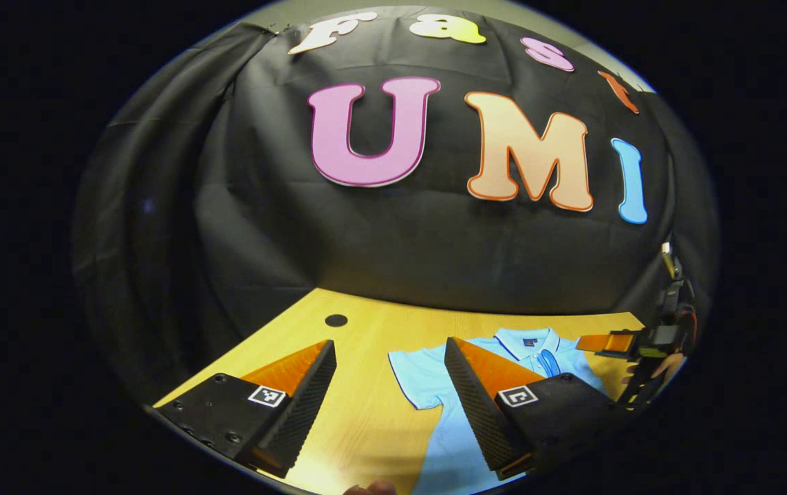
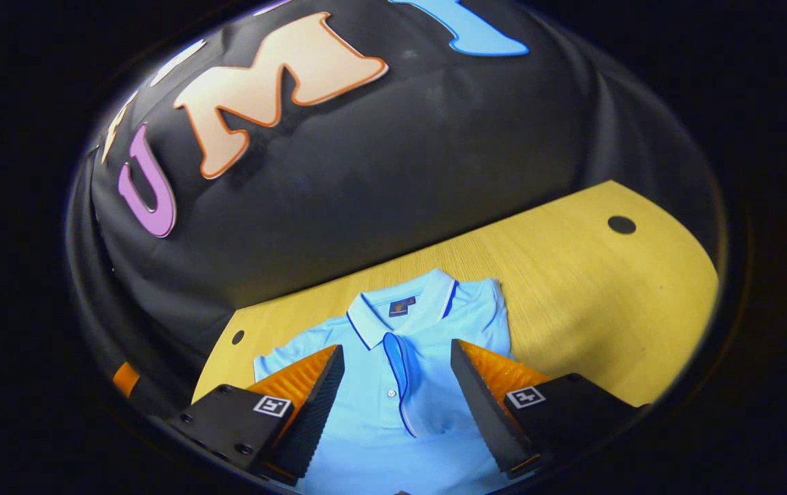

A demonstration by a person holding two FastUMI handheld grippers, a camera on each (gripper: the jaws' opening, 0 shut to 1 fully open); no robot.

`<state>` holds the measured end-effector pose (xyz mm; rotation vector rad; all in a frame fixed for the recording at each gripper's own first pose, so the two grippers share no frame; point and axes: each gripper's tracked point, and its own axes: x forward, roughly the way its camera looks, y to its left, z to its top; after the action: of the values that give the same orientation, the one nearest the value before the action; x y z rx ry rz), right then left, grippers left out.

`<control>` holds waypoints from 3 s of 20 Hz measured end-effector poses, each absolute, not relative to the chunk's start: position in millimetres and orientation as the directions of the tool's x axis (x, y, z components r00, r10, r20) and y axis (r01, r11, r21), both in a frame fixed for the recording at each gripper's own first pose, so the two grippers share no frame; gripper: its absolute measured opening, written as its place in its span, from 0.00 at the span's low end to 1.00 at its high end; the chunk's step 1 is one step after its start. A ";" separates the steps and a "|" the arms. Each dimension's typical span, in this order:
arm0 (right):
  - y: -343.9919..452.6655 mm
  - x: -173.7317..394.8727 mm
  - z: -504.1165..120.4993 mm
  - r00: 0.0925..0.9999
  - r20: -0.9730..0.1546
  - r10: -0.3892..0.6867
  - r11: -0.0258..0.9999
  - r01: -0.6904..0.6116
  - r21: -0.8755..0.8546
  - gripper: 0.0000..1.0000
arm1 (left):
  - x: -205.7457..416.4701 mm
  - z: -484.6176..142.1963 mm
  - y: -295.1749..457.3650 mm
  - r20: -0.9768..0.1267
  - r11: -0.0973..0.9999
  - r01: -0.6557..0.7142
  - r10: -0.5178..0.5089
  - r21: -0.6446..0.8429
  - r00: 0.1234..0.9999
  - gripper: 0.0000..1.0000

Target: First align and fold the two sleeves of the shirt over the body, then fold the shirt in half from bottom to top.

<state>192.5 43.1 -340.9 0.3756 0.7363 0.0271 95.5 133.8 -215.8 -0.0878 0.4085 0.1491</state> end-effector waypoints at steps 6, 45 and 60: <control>12.8 140.7 -305.7 0.753 -0.643 0.135 0.952 0.082 0.296 0.98 | 135.6 -268.0 118.9 -0.460 0.980 -0.172 0.107 -0.102 0.881 0.95; -125.9 18.4 -292.1 0.698 -0.712 -0.080 0.957 0.254 0.142 0.97 | 198.5 -401.8 49.4 -0.706 0.989 -0.132 0.051 -0.060 0.706 0.00; -132.0 -19.0 -294.4 0.680 -0.730 -0.076 0.943 0.287 0.169 0.98 | 199.6 -385.2 -78.4 -0.685 0.990 0.099 -0.138 -0.095 0.715 0.00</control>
<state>-19.0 -132.0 -294.4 0.2805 0.8001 -0.2066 199.6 -78.4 -385.2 -0.0528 0.7628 -0.1312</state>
